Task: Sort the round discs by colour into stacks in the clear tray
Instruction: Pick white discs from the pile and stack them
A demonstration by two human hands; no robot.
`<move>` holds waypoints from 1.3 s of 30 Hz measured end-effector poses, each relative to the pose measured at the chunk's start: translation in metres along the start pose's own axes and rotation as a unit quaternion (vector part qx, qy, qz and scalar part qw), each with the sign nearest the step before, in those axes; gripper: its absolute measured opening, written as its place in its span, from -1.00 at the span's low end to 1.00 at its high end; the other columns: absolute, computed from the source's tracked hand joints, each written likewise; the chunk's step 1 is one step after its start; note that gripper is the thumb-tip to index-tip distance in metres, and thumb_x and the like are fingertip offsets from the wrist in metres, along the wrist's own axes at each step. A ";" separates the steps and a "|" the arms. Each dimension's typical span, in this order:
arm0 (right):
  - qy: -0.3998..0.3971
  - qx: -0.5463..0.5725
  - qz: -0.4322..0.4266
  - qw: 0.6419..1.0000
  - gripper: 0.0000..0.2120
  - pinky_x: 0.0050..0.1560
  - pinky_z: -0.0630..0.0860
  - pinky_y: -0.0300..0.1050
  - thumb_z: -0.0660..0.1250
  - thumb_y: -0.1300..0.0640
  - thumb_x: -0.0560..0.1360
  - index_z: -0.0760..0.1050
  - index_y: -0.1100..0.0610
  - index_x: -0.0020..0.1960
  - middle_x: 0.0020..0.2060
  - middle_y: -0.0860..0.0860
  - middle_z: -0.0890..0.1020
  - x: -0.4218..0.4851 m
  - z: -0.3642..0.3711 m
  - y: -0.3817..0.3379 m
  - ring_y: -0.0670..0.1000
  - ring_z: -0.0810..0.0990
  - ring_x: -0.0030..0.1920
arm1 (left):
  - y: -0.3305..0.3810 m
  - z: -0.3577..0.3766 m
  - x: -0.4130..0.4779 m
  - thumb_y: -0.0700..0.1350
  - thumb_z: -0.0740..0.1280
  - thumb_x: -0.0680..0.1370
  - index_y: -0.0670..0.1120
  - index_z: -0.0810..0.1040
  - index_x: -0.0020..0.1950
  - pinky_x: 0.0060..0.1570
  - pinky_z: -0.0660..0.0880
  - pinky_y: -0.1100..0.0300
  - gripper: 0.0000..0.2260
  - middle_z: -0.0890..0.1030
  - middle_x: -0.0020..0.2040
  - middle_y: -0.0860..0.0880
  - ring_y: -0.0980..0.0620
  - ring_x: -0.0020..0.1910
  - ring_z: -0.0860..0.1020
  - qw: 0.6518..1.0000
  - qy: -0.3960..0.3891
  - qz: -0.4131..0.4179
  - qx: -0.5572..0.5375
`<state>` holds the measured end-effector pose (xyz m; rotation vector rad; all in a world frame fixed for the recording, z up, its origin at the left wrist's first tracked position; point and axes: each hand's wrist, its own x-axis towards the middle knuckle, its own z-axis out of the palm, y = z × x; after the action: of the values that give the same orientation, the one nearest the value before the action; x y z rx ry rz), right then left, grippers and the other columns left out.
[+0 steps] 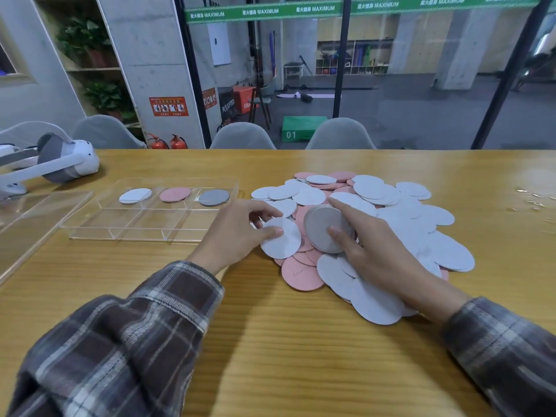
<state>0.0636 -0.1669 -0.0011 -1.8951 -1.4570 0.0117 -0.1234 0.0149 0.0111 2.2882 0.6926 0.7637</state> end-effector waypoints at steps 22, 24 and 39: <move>-0.020 0.007 -0.010 1.000 -0.45 -0.02 0.33 -0.51 0.29 -0.01 0.65 0.28 0.02 0.60 0.09 -0.10 0.62 0.001 -0.002 -0.005 -0.27 0.48 -0.08 | 0.031 0.037 -0.010 -0.12 0.64 0.43 -0.09 0.66 -0.09 -0.15 0.64 -0.03 -0.81 0.69 -0.20 -0.08 -0.08 -0.31 0.63 0.984 0.034 0.007 -0.173; -0.017 0.005 -0.010 1.000 -0.46 -0.02 0.31 -0.53 0.30 0.03 0.65 0.29 0.04 0.59 0.13 -0.11 0.61 0.001 -0.003 -0.004 -0.25 0.45 -0.08 | 0.034 0.038 -0.011 -0.11 0.63 0.43 -0.09 0.65 -0.10 -0.13 0.65 -0.04 -0.81 0.70 -0.19 -0.07 -0.17 -0.25 0.67 0.985 0.039 0.008 -0.170; 0.019 -0.009 0.030 0.999 -0.48 0.15 0.29 -0.22 0.26 0.05 0.67 0.25 0.02 0.59 0.32 0.02 0.55 -0.003 -0.041 0.025 0.01 0.46 0.28 | 0.058 0.064 -0.018 0.20 0.65 0.32 0.06 0.72 0.09 -0.01 0.45 0.45 -0.57 0.60 -0.03 0.19 0.26 0.00 0.58 0.987 -0.092 0.128 0.003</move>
<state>0.1007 -0.1932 0.0143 -1.9422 -1.3778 -0.0090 -0.0779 -0.0603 0.0043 2.4452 0.3204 0.6533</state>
